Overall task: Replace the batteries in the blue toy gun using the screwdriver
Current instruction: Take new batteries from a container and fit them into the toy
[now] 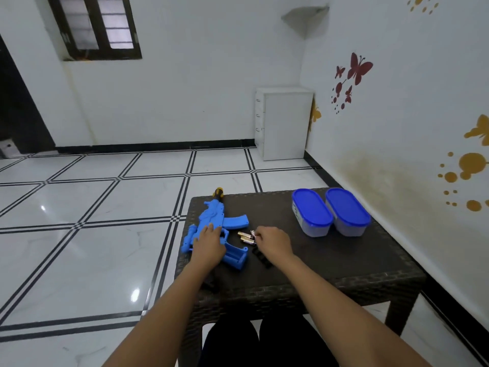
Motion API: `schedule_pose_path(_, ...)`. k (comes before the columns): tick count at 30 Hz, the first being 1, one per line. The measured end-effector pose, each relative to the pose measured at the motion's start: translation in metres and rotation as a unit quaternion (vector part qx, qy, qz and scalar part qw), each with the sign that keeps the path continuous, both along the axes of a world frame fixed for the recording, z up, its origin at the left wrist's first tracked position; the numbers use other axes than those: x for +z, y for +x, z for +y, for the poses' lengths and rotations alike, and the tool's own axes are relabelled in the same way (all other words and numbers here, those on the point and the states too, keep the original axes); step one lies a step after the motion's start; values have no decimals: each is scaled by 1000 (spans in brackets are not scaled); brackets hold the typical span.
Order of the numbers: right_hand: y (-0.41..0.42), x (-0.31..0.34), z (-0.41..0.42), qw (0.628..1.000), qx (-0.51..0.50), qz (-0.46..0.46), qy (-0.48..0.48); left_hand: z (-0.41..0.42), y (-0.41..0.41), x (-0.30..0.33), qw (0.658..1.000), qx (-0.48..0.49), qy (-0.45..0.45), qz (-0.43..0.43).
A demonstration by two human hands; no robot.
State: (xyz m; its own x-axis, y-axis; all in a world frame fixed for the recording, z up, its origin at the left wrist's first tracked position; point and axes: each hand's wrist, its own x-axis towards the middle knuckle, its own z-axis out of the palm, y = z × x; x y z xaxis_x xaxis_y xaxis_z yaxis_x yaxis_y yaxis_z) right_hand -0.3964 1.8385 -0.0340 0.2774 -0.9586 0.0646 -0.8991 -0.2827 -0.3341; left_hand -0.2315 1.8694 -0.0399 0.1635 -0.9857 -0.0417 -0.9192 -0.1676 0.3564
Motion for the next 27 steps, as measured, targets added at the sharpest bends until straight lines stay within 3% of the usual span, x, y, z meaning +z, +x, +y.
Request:
schedule_pose_path(4,22,-10,-13,999,-1,29,12,12,20,-20,999,15,14,-39)
schedule_pose_path(12,38,-24,-32,991,40,127,25,26,17,-52,998,54,-3,-17)
schedule_pose_path(20,33,-3,-37,998,4,-1,61,29,11,-58,997,66,-22,-21)
schedule_pose_path(24,31,8,-24,992,59,-59,94,31,11,-57,998,66,-20,-14)
schedule_pose_path(27,32,10,-15,987,109,-46,105,30,11,-57,998,62,-24,-11)
